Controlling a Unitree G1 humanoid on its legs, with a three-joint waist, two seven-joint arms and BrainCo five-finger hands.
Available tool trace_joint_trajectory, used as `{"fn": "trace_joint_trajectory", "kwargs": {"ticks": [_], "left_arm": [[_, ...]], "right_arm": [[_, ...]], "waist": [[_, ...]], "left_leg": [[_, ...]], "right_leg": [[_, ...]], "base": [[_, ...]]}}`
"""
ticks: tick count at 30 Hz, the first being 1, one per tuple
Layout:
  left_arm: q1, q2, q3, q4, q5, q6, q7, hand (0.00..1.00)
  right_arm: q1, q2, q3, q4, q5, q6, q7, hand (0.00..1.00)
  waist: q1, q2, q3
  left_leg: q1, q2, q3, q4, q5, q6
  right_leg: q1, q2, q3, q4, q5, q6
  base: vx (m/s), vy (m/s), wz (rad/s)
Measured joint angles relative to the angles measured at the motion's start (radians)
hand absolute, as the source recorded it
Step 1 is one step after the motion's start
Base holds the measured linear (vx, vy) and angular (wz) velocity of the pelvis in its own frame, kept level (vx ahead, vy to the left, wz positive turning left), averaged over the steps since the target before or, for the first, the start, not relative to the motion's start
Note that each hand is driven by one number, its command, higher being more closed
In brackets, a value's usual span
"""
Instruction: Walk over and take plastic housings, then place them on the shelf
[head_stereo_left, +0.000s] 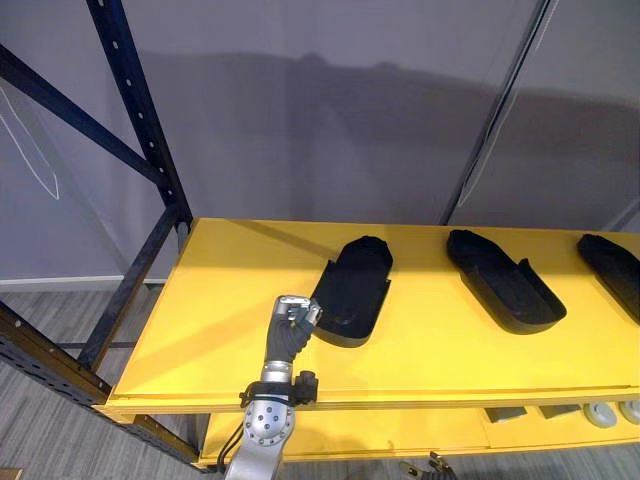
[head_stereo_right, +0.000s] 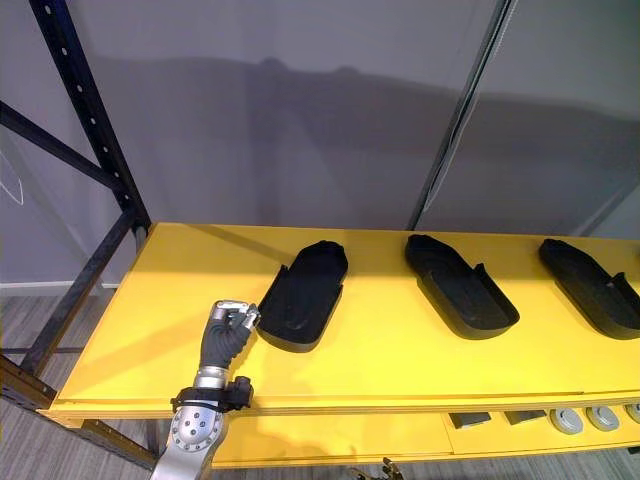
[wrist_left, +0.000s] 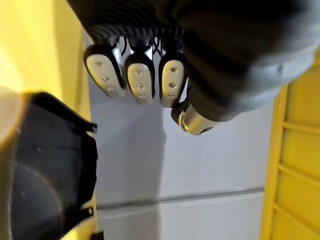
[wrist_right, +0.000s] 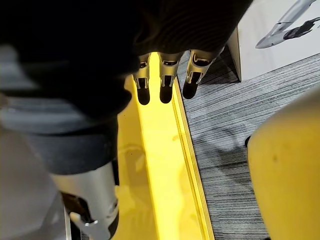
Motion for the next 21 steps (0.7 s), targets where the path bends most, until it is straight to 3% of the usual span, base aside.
{"fn": "trace_joint_trajectory", "kwargs": {"ticks": [15, 21], "left_arm": [[-0.041, -0.020, 0.157, 0.046, -0.012, 0.035, 0.074, 0.00], [-0.073, -0.019, 0.208, 0.168, -0.015, 0.056, 0.092, 0.00]], "right_arm": [[0.005, 0.002, -0.004, -0.006, -0.001, 0.001, 0.000, 0.00], [0.004, 0.005, -0.006, -0.009, -0.004, 0.002, 0.001, 0.00]], "waist": [[-0.002, -0.005, 0.000], [-0.004, -0.005, 0.001]], "left_leg": [[0.015, 0.002, 0.008, 0.000, 0.002, -0.004], [0.028, -0.011, 0.019, 0.000, 0.013, -0.003]], "right_leg": [[0.017, 0.003, 0.003, -0.009, 0.000, -0.001], [0.030, -0.002, 0.003, -0.023, -0.001, -0.001]], "base": [[0.00, 0.001, 0.00], [-0.02, 0.007, -0.03]]}}
